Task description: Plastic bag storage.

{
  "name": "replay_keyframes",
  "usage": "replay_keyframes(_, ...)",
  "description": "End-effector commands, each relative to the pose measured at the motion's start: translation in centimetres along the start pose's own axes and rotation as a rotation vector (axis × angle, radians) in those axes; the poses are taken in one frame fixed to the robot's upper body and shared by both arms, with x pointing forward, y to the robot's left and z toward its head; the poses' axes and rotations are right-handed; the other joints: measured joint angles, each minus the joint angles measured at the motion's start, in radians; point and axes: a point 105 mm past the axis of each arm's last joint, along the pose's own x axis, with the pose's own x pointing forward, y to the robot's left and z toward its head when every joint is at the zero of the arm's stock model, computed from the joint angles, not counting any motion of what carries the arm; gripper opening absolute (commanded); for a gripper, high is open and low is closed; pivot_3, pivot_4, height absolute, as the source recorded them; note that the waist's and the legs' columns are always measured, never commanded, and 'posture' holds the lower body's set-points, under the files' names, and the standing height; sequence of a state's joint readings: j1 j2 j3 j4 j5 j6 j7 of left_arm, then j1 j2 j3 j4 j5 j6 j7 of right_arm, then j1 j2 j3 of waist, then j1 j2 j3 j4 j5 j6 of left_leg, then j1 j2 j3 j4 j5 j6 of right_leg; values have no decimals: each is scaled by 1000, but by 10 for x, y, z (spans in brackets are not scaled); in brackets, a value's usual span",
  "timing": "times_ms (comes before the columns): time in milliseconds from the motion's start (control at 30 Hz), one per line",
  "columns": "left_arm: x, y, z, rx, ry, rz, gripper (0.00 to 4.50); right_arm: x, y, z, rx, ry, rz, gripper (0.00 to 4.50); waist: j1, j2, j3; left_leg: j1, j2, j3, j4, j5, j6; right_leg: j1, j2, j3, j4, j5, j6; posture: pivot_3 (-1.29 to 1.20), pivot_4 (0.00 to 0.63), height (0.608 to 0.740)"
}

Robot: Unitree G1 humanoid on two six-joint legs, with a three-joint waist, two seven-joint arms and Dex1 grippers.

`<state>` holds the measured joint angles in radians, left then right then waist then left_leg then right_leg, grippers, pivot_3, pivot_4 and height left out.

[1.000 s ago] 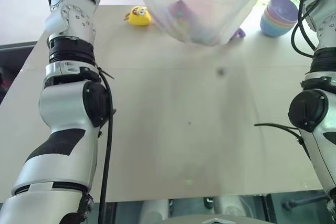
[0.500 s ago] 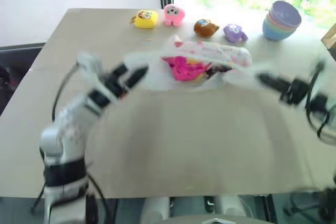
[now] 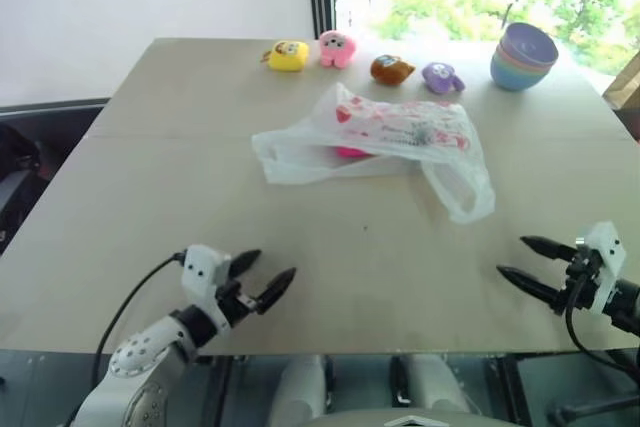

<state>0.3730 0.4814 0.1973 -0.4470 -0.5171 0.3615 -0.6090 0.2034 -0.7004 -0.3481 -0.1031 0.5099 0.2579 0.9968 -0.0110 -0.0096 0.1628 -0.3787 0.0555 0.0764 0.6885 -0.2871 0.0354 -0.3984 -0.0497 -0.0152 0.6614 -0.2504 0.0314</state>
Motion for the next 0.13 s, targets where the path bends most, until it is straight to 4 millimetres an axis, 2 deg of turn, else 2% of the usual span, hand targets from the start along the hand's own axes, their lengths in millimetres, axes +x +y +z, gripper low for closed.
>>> replay_keyframes(33,-3,6,11,90,-57,13,4500,-2,-4,17,-133,-117,-2,4427,0,0,0,-1,0,1,0,0,0,-1,1,1,0,1,-3,0,150,740)
replay_keyframes(133,-2,7,11,130,-72,30,4500,0,-3,18,-155,-167,1,4427,0,-1,0,-3,0,4,-4,0,0,-6,2,4,0,2,-1,0,150,740)
